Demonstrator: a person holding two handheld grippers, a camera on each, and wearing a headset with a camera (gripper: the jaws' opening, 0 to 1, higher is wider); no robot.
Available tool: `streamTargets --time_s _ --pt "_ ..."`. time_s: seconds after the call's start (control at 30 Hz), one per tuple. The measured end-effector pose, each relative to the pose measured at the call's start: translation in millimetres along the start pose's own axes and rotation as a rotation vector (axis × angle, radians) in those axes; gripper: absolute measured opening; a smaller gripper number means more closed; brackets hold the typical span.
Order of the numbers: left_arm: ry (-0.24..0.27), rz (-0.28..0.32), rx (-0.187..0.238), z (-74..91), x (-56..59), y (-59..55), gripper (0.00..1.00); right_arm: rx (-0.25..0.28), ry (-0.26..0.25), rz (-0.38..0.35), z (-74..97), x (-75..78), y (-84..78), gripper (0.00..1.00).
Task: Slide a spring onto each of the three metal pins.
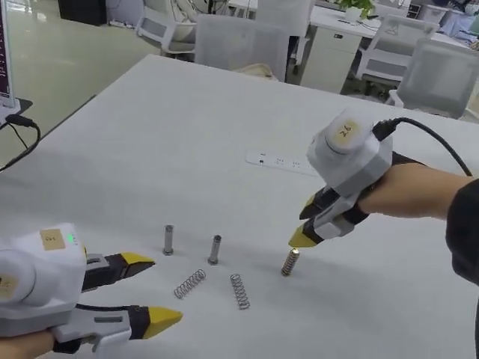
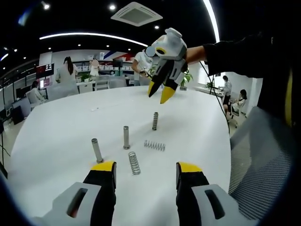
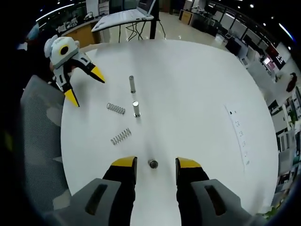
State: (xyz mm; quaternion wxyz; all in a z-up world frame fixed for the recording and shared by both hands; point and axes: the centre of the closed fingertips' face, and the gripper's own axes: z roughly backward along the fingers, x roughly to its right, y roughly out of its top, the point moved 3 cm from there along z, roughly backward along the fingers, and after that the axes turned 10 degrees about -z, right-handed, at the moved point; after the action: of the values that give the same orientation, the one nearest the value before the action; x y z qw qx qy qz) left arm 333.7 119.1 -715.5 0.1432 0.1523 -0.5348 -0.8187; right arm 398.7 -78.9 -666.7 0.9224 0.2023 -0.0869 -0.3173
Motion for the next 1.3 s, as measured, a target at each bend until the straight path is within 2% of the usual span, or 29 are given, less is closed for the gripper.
streamTargets --time_s 0.2,0.5,0.83,1.3 --pt "-0.009 -0.023 -0.011 -9.7 -1.8 -5.9 0.43 0.020 -0.009 0.013 12.3 -10.8 2.3 0.31" --pt "0.005 -0.003 -0.011 -23.4 -8.2 -11.5 0.41 0.041 -0.018 0.037 22.8 -25.4 5.5 0.31" --pt "0.002 -0.021 -0.031 -35.8 -10.7 -22.1 0.33 0.054 -0.029 0.046 28.3 -31.0 6.1 0.31" --pt "-0.005 -0.025 -0.060 -50.0 -14.5 -32.6 0.24 0.053 -0.037 0.026 28.9 -27.1 -1.6 0.31"
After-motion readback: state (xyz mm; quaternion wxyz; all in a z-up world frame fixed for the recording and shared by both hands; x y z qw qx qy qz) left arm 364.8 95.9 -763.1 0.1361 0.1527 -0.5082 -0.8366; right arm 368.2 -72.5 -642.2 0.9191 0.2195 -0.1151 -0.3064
